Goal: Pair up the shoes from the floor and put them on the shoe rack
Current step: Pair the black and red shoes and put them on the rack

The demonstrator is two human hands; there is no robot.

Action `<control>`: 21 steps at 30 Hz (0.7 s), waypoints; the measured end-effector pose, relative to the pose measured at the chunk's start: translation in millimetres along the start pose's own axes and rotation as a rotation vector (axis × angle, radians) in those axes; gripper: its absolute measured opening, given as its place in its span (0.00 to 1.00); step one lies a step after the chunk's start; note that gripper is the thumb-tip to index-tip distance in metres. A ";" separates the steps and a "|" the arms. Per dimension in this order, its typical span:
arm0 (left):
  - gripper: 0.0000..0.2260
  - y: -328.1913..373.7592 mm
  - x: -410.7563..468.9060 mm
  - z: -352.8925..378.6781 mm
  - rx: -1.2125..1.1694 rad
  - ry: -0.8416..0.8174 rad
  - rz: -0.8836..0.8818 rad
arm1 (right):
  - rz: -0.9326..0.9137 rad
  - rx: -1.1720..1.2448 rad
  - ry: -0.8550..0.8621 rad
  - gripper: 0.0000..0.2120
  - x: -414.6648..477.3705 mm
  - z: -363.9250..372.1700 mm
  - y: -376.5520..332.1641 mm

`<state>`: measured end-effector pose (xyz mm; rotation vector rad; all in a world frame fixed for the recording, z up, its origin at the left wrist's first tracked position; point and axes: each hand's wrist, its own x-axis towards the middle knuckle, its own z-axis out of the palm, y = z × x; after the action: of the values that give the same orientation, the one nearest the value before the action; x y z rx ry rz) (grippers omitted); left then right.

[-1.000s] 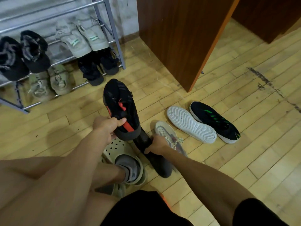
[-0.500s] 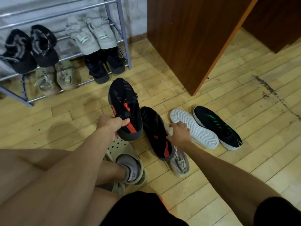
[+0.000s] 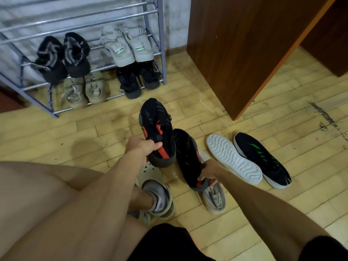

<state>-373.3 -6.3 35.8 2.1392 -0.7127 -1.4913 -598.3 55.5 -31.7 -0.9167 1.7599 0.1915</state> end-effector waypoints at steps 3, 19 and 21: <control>0.13 8.1 -13.2 -1.3 -0.063 -0.011 0.010 | -0.023 0.060 0.024 0.23 -8.9 -17.5 -5.7; 0.09 144.2 -79.4 -102.0 -0.250 0.054 0.317 | -0.543 0.412 0.181 0.25 -125.5 -130.6 -173.2; 0.09 165.1 -73.7 -116.3 -0.270 0.063 0.334 | -0.574 0.453 0.206 0.20 -129.8 -141.0 -205.5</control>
<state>-311.7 -80.6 227.9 1.7583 -0.7549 -1.2575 -552.9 -99.0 198.4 -1.0807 1.5529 -0.6664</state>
